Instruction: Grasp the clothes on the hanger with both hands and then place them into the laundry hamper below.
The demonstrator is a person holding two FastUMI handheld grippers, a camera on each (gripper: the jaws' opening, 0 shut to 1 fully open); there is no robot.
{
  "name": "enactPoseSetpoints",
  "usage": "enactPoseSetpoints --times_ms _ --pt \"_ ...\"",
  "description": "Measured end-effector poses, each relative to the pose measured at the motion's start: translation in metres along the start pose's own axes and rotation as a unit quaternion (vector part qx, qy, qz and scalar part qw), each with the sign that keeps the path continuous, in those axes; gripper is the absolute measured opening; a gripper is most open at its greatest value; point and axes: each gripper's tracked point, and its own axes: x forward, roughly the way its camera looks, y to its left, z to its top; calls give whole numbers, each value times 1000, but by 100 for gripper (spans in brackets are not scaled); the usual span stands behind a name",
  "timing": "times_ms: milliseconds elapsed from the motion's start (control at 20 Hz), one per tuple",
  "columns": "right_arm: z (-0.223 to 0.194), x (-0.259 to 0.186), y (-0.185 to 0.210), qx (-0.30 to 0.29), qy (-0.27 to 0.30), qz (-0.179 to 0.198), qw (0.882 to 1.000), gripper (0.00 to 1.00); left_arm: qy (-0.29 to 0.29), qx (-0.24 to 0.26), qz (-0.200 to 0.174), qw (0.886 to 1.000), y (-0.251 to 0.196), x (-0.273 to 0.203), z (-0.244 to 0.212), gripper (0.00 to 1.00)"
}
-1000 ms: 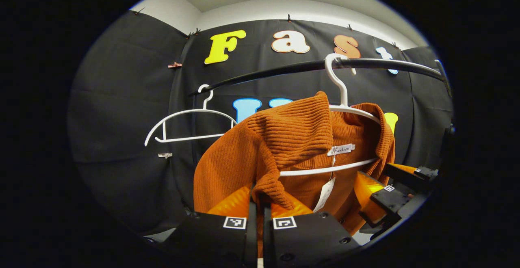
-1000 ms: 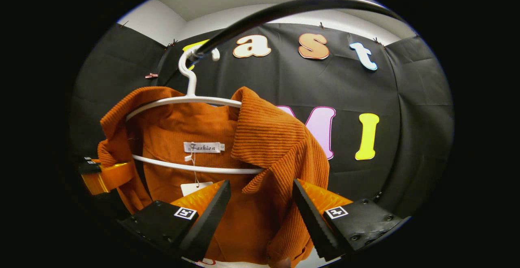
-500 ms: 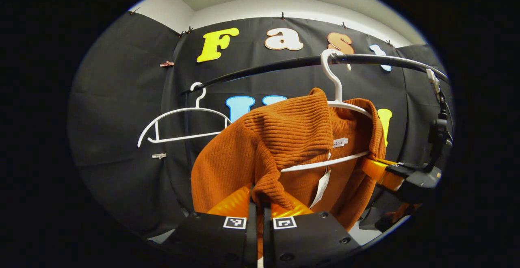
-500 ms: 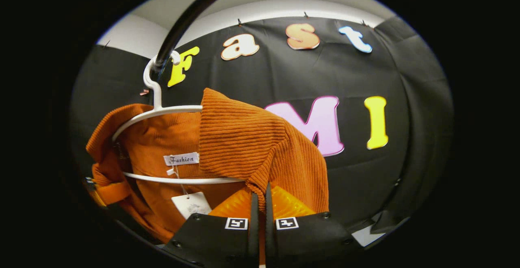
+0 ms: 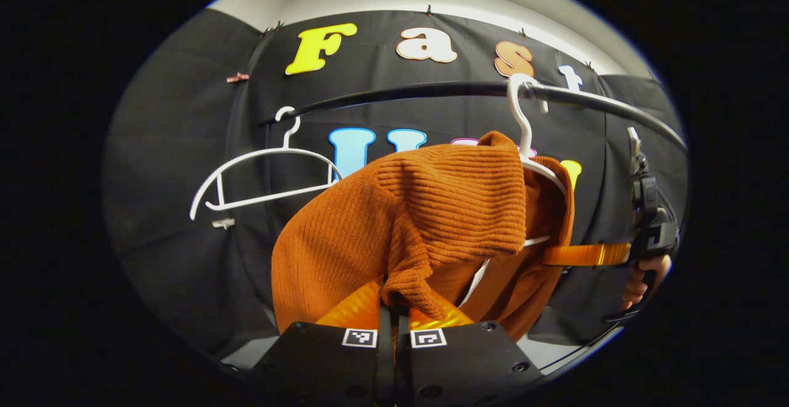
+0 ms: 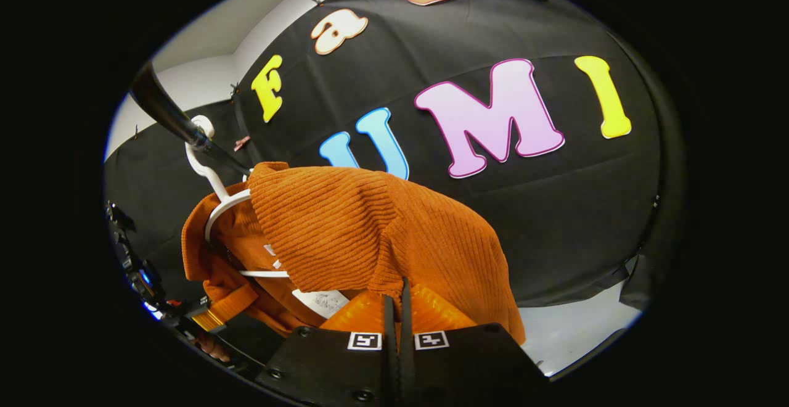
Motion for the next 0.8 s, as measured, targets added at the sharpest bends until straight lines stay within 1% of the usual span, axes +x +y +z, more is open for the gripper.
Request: enactPoseSetpoints --times_ms 100,150,250,350,450,600,700,800 --pt "8 -7 -5 -12 18 -6 1000 5 23 -31 -22 999 0 -3 4 5" --pt "14 -10 -8 -16 19 -9 1000 5 26 -35 -22 999 4 -4 11 6" --pt "28 -21 -18 -11 8 -20 1000 5 22 -32 -11 999 14 -3 29 5" --pt "46 -31 -25 3 -19 -29 999 5 9 -28 -1 1000 24 -4 43 6" --pt "68 -34 -34 9 -54 -42 998 5 -6 -32 -2 999 32 -4 55 5" --pt "106 -48 -54 9 -120 -70 990 5 -22 -30 8 999 45 0 68 5" --pt "123 -52 -69 1 -154 -94 984 5 -26 -26 12 999 52 5 71 5" --pt "123 -46 -91 -18 -157 -129 979 5 -25 -34 6 999 58 14 70 5"
